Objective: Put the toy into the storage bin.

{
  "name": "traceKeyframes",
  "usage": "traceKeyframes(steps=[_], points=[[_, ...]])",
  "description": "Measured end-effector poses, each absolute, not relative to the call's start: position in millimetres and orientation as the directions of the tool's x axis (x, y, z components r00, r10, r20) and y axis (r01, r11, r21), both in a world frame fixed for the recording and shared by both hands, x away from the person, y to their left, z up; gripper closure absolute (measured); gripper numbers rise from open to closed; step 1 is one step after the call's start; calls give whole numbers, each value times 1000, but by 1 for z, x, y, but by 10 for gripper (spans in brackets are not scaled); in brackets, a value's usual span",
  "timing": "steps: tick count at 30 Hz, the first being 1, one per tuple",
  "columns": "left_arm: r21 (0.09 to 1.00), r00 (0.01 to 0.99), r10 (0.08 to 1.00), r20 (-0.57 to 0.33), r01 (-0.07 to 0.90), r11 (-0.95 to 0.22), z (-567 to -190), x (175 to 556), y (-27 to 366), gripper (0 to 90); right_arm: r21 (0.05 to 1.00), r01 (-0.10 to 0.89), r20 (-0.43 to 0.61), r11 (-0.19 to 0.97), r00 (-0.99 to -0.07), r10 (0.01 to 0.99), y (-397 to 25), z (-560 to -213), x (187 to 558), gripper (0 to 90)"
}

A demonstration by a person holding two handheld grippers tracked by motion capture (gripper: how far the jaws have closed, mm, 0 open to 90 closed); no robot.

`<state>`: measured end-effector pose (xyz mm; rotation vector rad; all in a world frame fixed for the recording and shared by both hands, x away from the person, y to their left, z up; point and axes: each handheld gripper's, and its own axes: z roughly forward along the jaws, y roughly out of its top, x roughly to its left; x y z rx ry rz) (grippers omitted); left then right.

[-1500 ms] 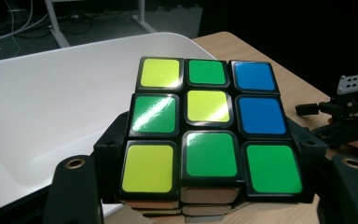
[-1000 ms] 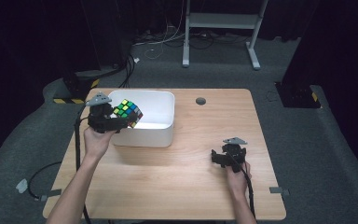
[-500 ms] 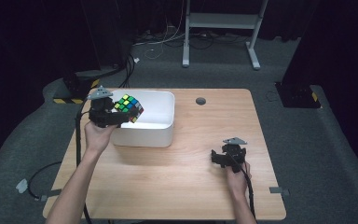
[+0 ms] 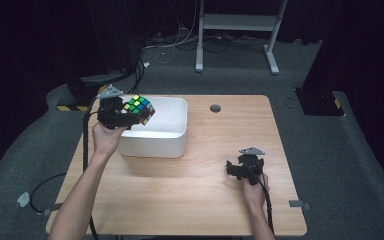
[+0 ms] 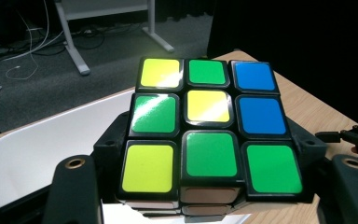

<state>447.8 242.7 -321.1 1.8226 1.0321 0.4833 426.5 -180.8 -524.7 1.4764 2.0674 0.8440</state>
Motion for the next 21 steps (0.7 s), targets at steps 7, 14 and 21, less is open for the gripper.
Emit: traceKeyframes(steps=[7,14,21], points=[[869,556,826,-96,451,-203,-320,456,240,337,708,665,-17,236,-318,948,-181,-525,427,138],[874,554,829,-78,439,-211,-320,460,237,337,709,665,-17,236,-318,948,-181,-525,427,138],[873,543,837,-69,439,-213,-320,465,237,337,708,665,-17,236,-318,948,-181,-525,427,138]])
